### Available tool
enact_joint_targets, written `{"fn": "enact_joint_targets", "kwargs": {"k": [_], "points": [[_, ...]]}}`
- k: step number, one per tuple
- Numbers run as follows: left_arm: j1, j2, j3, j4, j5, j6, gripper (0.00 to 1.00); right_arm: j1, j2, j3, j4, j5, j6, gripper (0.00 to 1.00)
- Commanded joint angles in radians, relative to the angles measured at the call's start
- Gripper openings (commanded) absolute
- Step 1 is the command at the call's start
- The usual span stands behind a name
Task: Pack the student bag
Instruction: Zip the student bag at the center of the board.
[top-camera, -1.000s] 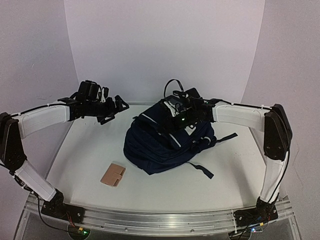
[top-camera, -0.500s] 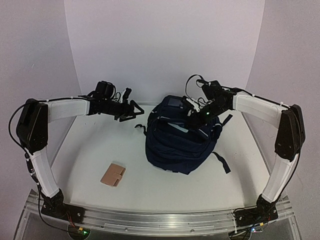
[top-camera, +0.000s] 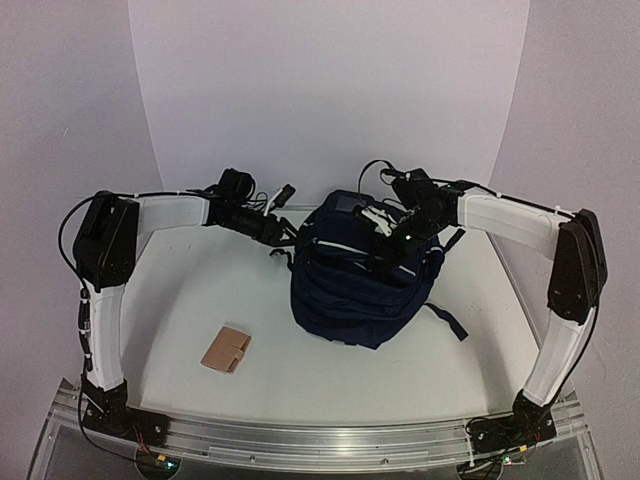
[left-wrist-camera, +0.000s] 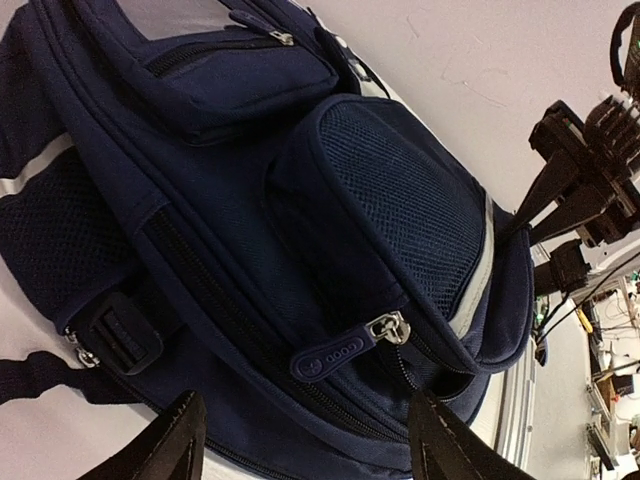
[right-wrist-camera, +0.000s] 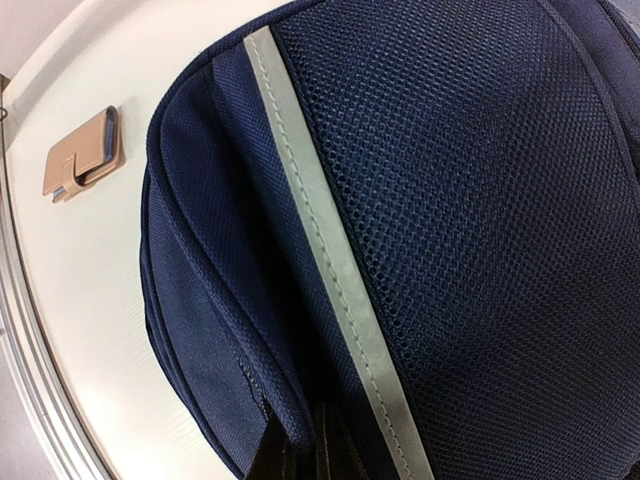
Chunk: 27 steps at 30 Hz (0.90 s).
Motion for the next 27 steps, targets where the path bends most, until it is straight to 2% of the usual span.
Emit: {"fn": "enact_joint_targets", "kwargs": {"k": [1, 6, 8, 13, 18, 22, 27], "points": [[-0.03, 0.044, 0.098, -0.081, 0.09, 0.248, 0.71, -0.024, 0.034, -0.013, -0.106, 0.07, 0.009, 0.0], [-0.041, 0.092, 0.165, -0.128, 0.111, 0.337, 0.7, -0.025, 0.039, -0.013, -0.106, 0.061, 0.014, 0.0], [-0.044, 0.102, 0.182, -0.13, 0.135, 0.356, 0.66, -0.026, 0.042, -0.009, -0.106, 0.054, 0.018, 0.0], [-0.053, 0.093, 0.186, -0.154, 0.147, 0.391, 0.47, -0.025, 0.054, 0.008, -0.106, 0.037, 0.03, 0.0], [-0.056, 0.0, 0.086, -0.125, 0.134, 0.398, 0.28, -0.025, 0.062, 0.011, -0.104, 0.031, 0.033, 0.0], [-0.068, -0.062, 0.022, -0.109, 0.098, 0.392, 0.07, -0.024, 0.074, 0.014, -0.104, 0.027, 0.035, 0.0], [-0.087, -0.119, -0.039, -0.079, 0.065, 0.386, 0.0, -0.025, 0.084, 0.025, -0.104, 0.023, 0.042, 0.0]]}}
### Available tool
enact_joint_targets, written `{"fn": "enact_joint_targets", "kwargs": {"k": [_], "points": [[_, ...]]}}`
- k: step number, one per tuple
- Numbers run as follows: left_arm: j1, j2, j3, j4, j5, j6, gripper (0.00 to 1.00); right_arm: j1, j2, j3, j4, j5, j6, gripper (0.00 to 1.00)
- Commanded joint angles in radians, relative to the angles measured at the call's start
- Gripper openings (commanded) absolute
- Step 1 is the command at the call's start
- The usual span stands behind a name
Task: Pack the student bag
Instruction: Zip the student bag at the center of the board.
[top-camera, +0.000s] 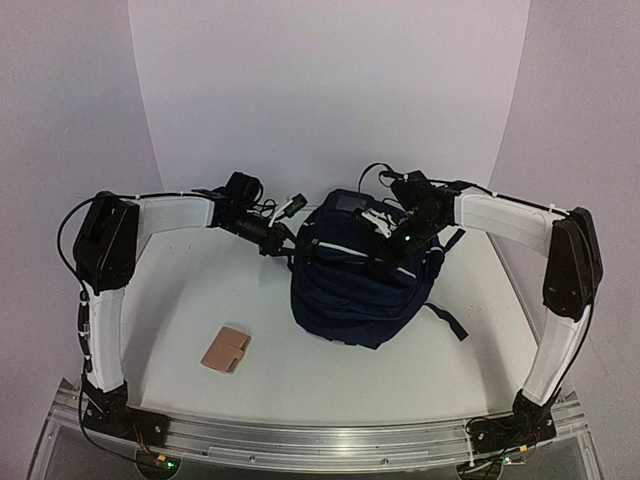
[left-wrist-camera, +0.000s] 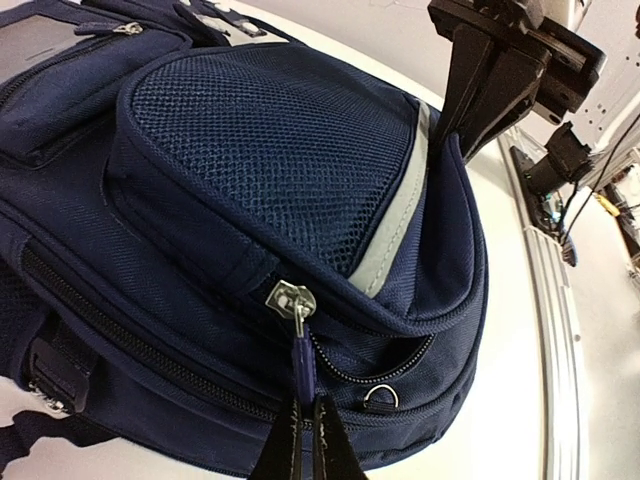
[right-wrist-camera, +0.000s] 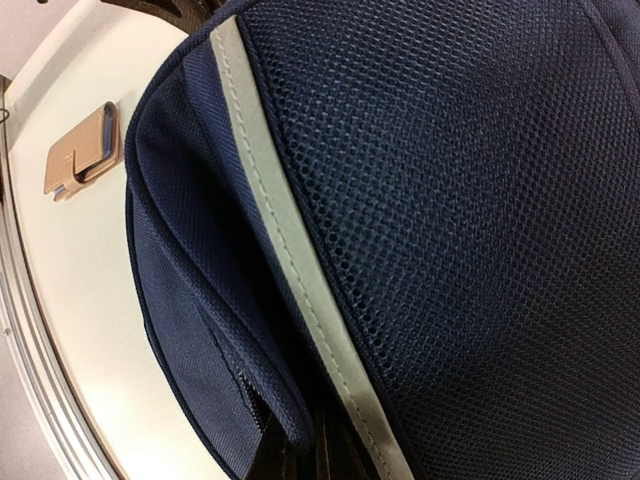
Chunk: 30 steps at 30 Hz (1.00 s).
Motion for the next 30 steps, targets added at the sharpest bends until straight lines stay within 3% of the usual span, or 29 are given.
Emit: {"fn": "enact_joint_targets", "kwargs": {"k": [1, 6, 13, 23, 30], "points": [[-0.035, -0.116, -0.054, 0.052, 0.014, 0.003, 0.0, -0.013, 0.054, 0.01, -0.083, 0.046, 0.032, 0.0], [-0.034, -0.119, -0.076, 0.116, -0.068, -0.038, 0.02, -0.013, 0.055, 0.013, -0.083, 0.046, 0.035, 0.0], [-0.036, -0.04, 0.01, 0.07, -0.029, -0.017, 0.02, -0.014, 0.055, 0.015, -0.083, 0.041, 0.039, 0.0], [-0.051, 0.036, 0.096, 0.01, 0.017, 0.016, 0.14, -0.013, 0.061, 0.029, -0.085, 0.045, 0.04, 0.0], [-0.06, 0.03, 0.098, -0.001, 0.036, 0.014, 0.06, -0.014, 0.061, 0.024, -0.083, 0.037, 0.042, 0.0]]}}
